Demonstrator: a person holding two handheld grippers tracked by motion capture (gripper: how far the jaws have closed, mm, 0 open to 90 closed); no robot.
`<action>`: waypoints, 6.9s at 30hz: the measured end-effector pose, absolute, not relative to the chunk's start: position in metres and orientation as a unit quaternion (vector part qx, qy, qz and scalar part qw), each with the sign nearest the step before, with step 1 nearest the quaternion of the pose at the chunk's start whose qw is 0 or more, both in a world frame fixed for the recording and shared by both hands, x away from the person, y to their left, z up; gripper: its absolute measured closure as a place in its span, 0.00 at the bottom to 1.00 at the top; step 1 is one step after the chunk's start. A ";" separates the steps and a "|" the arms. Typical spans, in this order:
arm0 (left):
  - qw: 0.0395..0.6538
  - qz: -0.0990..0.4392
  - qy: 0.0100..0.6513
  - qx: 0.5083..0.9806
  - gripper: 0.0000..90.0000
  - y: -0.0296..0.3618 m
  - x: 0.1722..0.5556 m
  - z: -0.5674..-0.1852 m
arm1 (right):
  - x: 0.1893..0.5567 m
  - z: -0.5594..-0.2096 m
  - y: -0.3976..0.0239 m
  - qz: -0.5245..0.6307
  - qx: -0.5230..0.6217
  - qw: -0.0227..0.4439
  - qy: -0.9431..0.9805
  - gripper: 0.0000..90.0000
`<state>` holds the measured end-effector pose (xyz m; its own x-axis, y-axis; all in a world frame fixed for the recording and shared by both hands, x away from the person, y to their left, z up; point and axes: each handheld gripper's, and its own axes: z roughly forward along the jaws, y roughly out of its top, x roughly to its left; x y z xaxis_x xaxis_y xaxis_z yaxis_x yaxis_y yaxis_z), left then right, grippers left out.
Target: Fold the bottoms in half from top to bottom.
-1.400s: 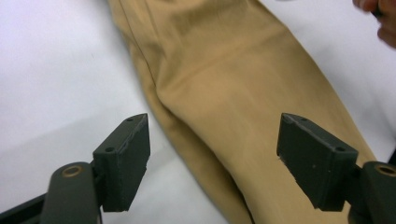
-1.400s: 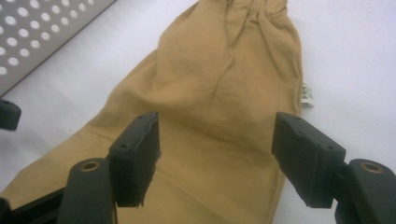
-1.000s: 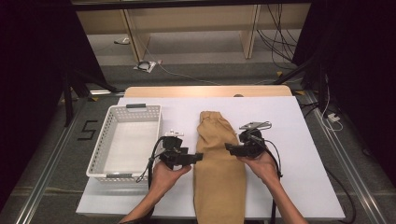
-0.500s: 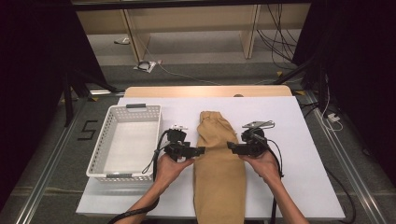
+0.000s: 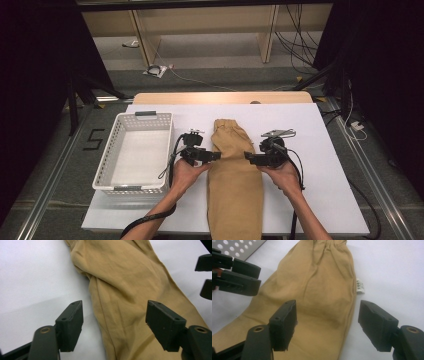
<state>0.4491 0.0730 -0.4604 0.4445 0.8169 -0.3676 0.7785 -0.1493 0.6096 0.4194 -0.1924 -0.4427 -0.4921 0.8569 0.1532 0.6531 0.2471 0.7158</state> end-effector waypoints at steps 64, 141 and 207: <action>0.333 0.041 0.512 0.791 0.97 0.062 0.463 -0.476 | 0.487 -0.471 -0.188 0.301 0.565 0.074 0.765 0.54; 0.425 0.078 0.383 0.816 0.98 0.084 0.390 -0.423 | 0.391 -0.420 -0.188 0.441 0.384 0.193 0.788 0.95; 0.383 0.016 0.377 0.843 0.67 0.103 0.329 -0.449 | 0.300 -0.449 -0.197 0.395 0.397 0.098 0.823 0.60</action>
